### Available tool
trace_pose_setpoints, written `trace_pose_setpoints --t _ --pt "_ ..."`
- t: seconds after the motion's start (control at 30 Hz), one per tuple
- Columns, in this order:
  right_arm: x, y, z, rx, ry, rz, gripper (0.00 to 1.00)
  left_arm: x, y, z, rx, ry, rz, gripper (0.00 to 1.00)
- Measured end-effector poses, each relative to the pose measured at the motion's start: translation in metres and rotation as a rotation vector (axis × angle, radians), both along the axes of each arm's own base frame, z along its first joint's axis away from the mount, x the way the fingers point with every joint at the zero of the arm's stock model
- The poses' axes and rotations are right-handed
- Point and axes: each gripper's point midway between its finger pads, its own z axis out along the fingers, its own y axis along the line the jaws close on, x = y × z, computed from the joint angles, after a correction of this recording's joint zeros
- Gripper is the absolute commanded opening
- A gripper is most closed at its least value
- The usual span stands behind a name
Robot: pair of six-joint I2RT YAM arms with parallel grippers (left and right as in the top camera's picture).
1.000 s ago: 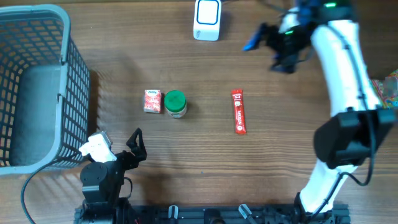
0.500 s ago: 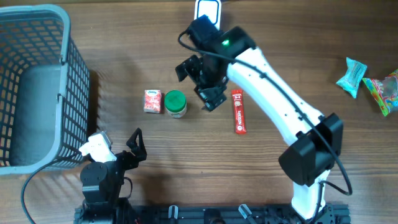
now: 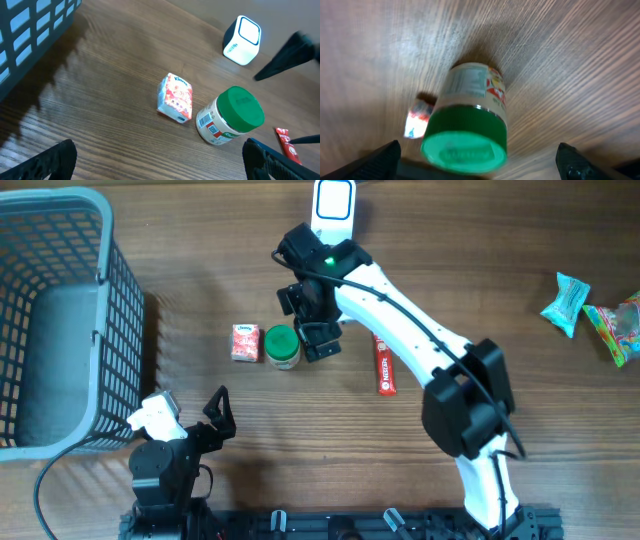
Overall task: Scan the item barcode
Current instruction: 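Reach right gripper to green-lidded jar and grasp it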
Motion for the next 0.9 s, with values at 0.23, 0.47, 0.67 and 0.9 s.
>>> trace_pose_setpoints --t 0.23,0.47,0.67,0.9 --pt "0.004 0.015 -0.025 0.041 0.03 0.006 1.0 0.0 0.0 0.0 0.0 0.0 0.0 1.0" --pt "-0.001 0.034 -0.044 0.047 0.025 0.037 0.97 0.0 0.0 0.0 0.0 0.0 0.0 1.0" --pt "-0.007 0.036 -0.065 0.014 0.048 0.056 0.75 0.0 0.0 0.0 0.0 0.0 0.0 1.0" --pt "-0.003 0.03 -0.069 -0.017 -0.015 0.175 0.67 0.0 0.0 0.0 0.0 0.0 0.0 1.0"
